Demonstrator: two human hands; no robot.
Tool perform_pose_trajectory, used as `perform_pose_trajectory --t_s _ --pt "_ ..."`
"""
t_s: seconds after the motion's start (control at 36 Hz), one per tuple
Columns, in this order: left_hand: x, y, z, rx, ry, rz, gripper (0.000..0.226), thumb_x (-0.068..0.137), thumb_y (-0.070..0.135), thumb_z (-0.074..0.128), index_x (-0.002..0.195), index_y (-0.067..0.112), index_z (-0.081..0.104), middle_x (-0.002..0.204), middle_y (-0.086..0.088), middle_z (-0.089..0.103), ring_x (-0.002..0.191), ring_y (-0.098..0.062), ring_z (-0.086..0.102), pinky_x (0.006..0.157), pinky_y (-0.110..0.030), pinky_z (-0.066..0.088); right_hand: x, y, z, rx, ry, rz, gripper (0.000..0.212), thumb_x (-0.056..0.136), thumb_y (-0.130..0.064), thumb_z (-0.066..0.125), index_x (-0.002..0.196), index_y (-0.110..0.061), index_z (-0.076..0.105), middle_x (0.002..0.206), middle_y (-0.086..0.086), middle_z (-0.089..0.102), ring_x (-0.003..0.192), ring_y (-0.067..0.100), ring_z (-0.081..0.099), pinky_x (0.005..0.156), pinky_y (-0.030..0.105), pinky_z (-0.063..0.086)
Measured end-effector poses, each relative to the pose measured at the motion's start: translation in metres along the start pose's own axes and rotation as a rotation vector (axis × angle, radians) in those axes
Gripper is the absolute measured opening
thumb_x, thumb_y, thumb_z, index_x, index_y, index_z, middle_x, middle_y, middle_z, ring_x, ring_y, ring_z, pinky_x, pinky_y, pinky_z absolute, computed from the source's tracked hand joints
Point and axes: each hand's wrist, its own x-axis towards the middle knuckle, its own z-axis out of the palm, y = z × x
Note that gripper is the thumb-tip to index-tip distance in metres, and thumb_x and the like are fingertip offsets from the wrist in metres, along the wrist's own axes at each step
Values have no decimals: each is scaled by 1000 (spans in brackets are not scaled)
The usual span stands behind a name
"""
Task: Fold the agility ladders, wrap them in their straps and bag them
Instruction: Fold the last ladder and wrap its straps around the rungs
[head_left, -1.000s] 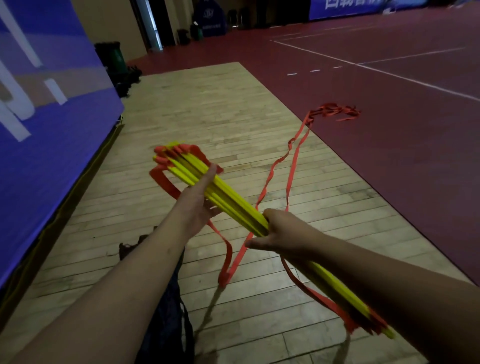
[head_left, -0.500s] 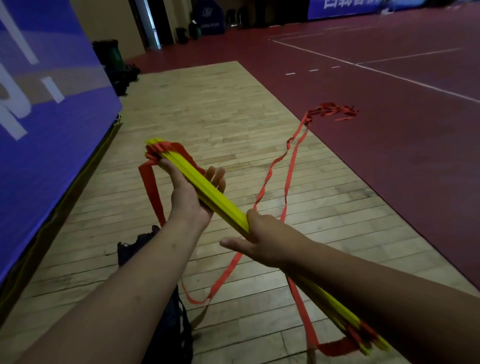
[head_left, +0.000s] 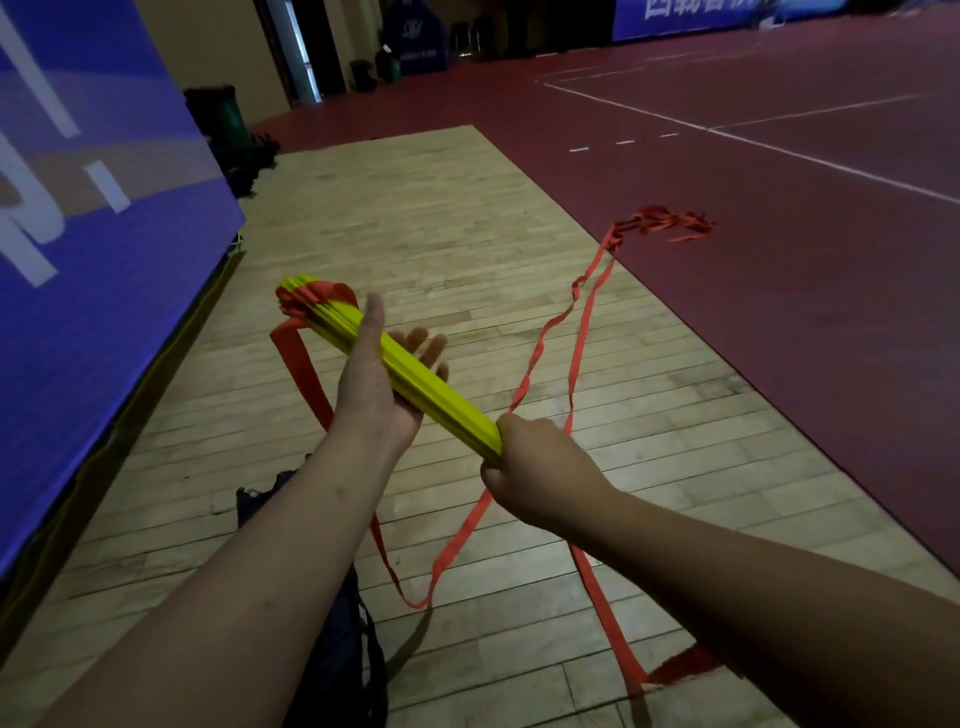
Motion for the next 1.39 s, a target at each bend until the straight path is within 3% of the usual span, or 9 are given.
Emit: perform_pose_trajectory --t_s 0.19,0.33,0.44,0.67,0.75,0.86,1.03,1.19,1.39 --pt "-1 -2 1 -181 -40 -81 24 92 12 57 71 17 46 52 4 38 44 -9 43 54 -24 40 4 4 -6 85 -109 -60 46 91 -52 66 113 -15 52 92 1 60 80 18 60 71 34 52" --pt "-8 9 4 -330 -397 -56 8 80 17 55 73 15 53 54 5 38 47 -6 41 52 -19 39 12 20 -31 946 -487 120 55 81 -45 78 120 -10 62 110 15 72 103 36 70 98 55 54" --pt "-17 15 14 -197 -524 -43 11 86 21 53 78 14 55 59 3 45 53 -9 49 57 -23 47 5 18 -31 1237 -945 40 25 94 -22 58 114 -7 52 96 17 72 78 28 70 78 39 56" --pt "-4 39 -5 1082 144 324 68 80 81 47 95 15 59 95 -2 65 92 -22 64 78 -34 48 12 25 -28 1166 -792 59 20 95 -16 61 79 -14 50 65 5 48 54 18 45 60 30 43" --pt "15 56 -24 1018 210 502 90 63 90 58 118 21 40 128 -7 48 118 -22 50 96 -38 44 11 32 -27 1127 -864 68 21 94 -18 63 78 -13 51 64 6 50 52 18 47 60 30 43" --pt "28 66 -36 532 -94 456 120 54 73 80 147 14 33 137 -3 51 128 -19 50 105 -37 44 9 29 -26 1132 -1018 11 29 96 -16 51 67 -12 53 56 2 54 44 13 48 55 25 43" --pt "6 39 -28 156 -413 48 100 35 66 91 112 9 62 90 -6 71 84 -23 70 72 -34 58 11 18 -22 1197 -1069 -24 28 93 -15 49 66 -14 56 55 2 56 42 13 49 53 24 43" --pt "-14 0 -10 305 -661 -162 71 59 53 88 109 6 68 99 -13 72 99 -28 69 88 -41 58 19 16 -33 1448 -953 9 17 75 -22 72 75 -11 59 58 4 58 41 13 52 49 22 43" --pt "-28 -28 20 325 -407 -69 36 95 38 57 71 13 68 73 -4 66 76 -18 65 75 -31 52 20 12 -39 1423 -799 114 29 93 -36 61 91 -7 63 79 11 69 67 18 68 63 27 58"
